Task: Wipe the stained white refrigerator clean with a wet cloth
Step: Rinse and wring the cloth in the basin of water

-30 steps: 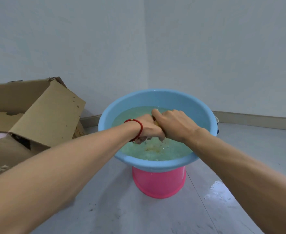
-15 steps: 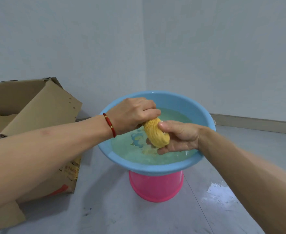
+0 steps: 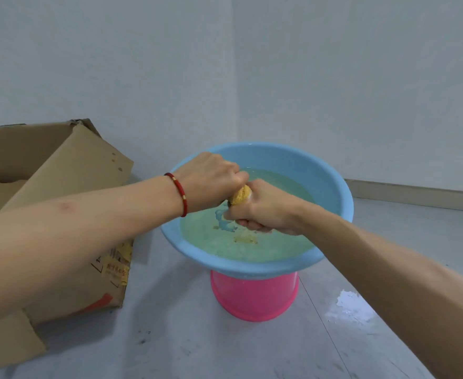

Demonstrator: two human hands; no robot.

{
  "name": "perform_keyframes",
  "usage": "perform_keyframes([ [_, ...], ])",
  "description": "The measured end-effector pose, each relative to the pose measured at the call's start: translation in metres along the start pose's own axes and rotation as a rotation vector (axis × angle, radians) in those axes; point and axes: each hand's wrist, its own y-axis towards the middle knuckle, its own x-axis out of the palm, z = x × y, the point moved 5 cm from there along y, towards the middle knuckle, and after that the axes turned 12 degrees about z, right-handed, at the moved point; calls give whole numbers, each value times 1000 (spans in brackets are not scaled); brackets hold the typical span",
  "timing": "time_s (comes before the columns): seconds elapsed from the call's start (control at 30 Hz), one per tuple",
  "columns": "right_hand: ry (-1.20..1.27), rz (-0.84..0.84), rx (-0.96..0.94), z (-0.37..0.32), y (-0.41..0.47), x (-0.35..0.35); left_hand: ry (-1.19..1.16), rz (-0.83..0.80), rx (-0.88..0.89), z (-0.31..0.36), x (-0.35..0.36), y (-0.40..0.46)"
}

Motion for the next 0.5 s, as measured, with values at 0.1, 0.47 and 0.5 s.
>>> perform_keyframes([
  [0.1, -419, 269, -135, -2, 7, -5, 59, -257, -305, 7, 18, 1],
  [0.47, -966, 491, -513, 4, 11, -12, -400, -205, -787, 9, 45, -3],
  [0.5, -987, 500, -535, 3, 11, -15, -447, -197, -830, 9, 45, -2],
])
